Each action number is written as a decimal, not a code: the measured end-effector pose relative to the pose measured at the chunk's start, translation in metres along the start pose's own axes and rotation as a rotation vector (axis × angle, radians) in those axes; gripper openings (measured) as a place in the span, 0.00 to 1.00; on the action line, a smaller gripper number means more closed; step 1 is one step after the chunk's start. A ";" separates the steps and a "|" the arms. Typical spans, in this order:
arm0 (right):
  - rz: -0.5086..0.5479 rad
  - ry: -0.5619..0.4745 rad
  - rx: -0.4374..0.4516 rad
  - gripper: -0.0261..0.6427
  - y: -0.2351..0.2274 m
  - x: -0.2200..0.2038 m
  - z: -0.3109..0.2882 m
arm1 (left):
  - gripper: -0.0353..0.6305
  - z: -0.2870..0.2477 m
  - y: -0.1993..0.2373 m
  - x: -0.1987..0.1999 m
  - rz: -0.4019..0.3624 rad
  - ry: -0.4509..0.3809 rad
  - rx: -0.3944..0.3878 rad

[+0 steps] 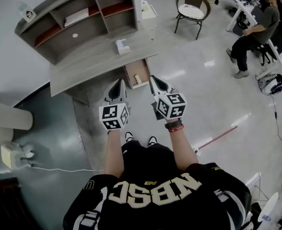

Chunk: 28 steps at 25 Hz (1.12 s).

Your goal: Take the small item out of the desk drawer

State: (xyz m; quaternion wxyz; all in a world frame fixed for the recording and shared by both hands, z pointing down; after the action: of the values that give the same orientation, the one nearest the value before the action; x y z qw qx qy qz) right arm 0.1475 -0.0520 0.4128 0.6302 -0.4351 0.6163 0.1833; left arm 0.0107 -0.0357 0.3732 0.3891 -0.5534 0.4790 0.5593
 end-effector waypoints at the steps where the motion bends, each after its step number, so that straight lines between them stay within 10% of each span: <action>1: -0.001 0.005 0.010 0.05 0.003 -0.001 -0.009 | 0.08 -0.002 0.007 -0.003 0.001 0.006 0.009; 28: 0.069 0.118 -0.077 0.05 0.007 -0.034 -0.197 | 0.08 -0.112 0.136 -0.048 0.086 0.064 -0.118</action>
State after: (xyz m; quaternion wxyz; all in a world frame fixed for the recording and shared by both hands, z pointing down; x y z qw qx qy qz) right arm 0.0145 -0.1902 0.4696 0.5690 -0.4474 0.6595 0.2026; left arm -0.0885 -0.1721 0.4429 0.3160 -0.5720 0.4808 0.5846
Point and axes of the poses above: the fingertips, and each gripper's own axes: z backward along the fingers, y to its left, x out of its top, the point moved 1 cm from there along z, backward along the fingers, and after that the axes turned 4 degrees about x, right-handed, at the moved point
